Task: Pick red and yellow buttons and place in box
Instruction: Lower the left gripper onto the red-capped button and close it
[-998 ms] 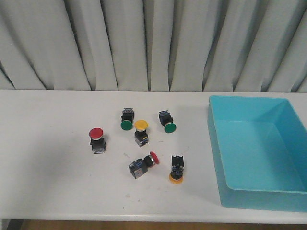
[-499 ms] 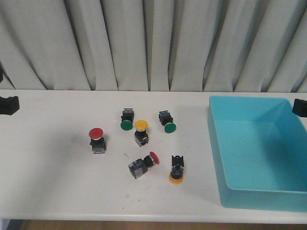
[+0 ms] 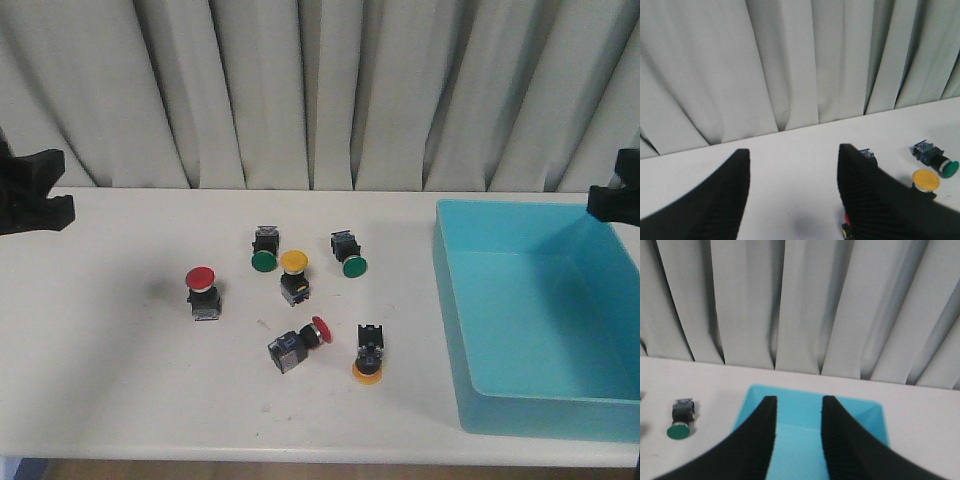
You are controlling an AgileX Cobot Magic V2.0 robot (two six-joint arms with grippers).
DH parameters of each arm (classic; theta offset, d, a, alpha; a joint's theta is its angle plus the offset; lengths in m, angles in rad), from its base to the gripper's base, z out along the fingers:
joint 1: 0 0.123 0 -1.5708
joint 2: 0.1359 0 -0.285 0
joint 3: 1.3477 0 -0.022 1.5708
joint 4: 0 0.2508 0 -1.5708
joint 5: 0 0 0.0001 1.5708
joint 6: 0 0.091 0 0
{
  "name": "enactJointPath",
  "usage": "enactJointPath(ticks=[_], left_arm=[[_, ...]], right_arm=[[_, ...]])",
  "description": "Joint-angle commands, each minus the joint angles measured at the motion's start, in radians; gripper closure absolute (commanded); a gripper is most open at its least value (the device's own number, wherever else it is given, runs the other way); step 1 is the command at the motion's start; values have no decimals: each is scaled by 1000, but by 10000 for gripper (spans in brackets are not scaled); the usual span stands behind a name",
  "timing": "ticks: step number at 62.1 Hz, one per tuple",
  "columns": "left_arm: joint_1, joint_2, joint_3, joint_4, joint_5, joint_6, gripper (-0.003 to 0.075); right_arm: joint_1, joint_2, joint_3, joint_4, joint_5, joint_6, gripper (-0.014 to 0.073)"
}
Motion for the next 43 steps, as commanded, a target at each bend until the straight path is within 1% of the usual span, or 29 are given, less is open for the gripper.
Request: enactJointPath(ticks=[1, 4, 6, 9, 12, 16, 22, 29, 37, 43], left_arm=[[-6, 10, -38, -6, -100, -11, 227], [-6, 27, -48, -6, -95, -11, 217], [-9, 44, -63, -7, -73, -12, 217], [-21, 76, -103, -13, -14, -12, 218], [-39, 119, -160, -29, 72, -11, 218], [-70, 199, -255, -45, 199, -9, 218], [-112, 333, -441, -72, 402, -3, 218], [-134, 491, -625, -116, 576, -1, 218], [-133, 645, -803, -188, 719, 3, 218], [-133, 749, -890, -238, 799, 66, 218]], right_arm=[[-5, 32, -34, -19, -19, -13, 109], [-5, 51, -34, -18, 18, -13, 20], [-5, 65, -34, -13, 29, -3, -23], [-5, 82, -34, -3, 34, 20, -65], [-5, 96, -34, -3, 36, 46, -87], [-5, 103, -34, -3, 47, 56, -88], [-5, 102, -34, -4, 77, 56, -76], [-5, 102, -34, -6, 110, 56, -56], [-5, 101, -34, -3, 119, 56, -41], [-5, 101, -34, -2, 120, 57, -38]])
